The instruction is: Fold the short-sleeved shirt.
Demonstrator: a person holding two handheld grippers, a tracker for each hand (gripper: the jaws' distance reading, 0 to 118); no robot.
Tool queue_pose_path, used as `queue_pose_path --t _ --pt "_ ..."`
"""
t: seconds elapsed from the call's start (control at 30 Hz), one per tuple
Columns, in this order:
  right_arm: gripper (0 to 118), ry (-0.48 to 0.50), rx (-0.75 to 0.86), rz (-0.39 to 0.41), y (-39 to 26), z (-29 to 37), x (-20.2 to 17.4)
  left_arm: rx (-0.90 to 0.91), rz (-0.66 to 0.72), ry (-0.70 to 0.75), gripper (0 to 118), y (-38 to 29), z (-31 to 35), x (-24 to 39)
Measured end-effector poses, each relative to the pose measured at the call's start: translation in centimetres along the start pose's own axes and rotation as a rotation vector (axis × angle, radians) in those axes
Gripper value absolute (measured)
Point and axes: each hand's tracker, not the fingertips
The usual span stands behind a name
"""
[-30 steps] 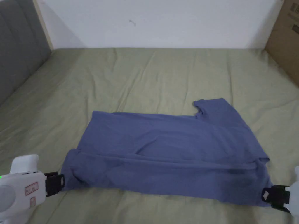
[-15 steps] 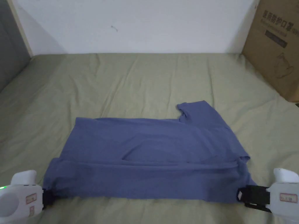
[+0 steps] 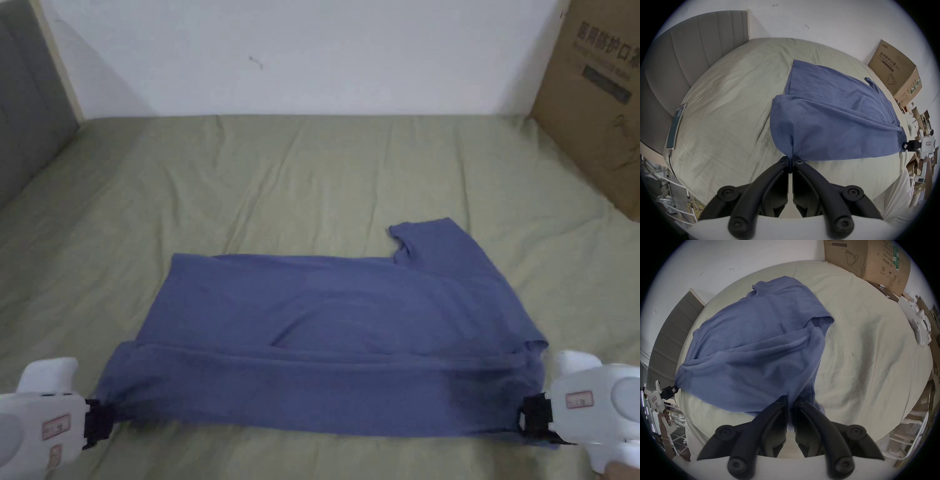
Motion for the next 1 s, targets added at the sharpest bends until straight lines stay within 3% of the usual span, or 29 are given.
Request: queue_pose_path --t 0.13,0.4,0.43,0.5,0.53,0.57,0.6,0.63,0.7,0.73,0.77,0.8,0.83,0.87,0.9,1.0 --pt "8 0.052 0.029 -0.048 0.0 2.6 1.3 0.000 -0.013 -0.012 3 -0.3 1.4 -1.4" --pt "8 0.005 -0.035 -0.014 -5.6 4.7 1.8 -0.097 -0.112 0.027 5 -6.9 3.4 0.2" --pt "20 0.025 -0.020 0.020 -6.2 4.5 1.8 -0.099 -0.108 0.032 19 -7.7 2.2 -0.4" --pt "70 -0.018 -0.055 0.070 -6.6 3.9 1.4 -0.150 -0.036 0.075 66 -8.1 1.1 -0.6" --pt "79 -0.057 -0.065 0.061 -6.7 3.9 1.2 -0.136 -0.032 0.062 83 -8.1 1.3 -0.6" --pt "82 -0.064 -0.054 0.047 -6.9 4.0 1.0 -0.110 -0.028 0.034 90 -8.1 1.6 -0.4" --pt "82 -0.053 -0.035 0.042 -6.5 3.7 1.9 -0.082 -0.014 0.012 90 -7.8 2.4 -0.1" --pt "83 -0.044 -0.015 0.040 -6.4 4.5 1.7 -0.048 -0.005 -0.002 108 -7.2 3.3 0.1" --pt "83 -0.056 0.056 0.052 -5.7 6.4 0.9 0.021 0.007 -0.021 102 -5.8 5.5 0.7" --pt "81 -0.050 0.104 0.056 -5.4 7.3 0.6 0.052 0.019 -0.029 91 -5.1 6.1 0.9" --pt "77 -0.039 0.138 0.062 -4.9 8.1 0.2 0.080 0.027 -0.042 72 -4.4 6.6 1.2" --pt "65 -0.026 0.176 0.066 -4.2 9.0 -0.4 0.111 0.047 -0.036 45 -3.6 7.0 1.6" --pt "38 -0.010 0.213 0.075 -3.5 10.0 -1.2 0.127 0.057 -0.043 13 -2.7 7.2 2.0" --pt "18 0.004 0.237 0.079 -3.0 10.7 -1.9 0.124 0.055 -0.056 4 -2.2 7.0 2.1" --pt "8 0.026 0.265 0.073 -2.4 10.9 -2.4 0.128 0.069 -0.090 4 -1.6 6.9 2.3" --pt "2 0.043 0.249 0.092 -1.4 9.6 -3.4 0.139 0.088 -0.090 0 -0.5 5.4 2.9"
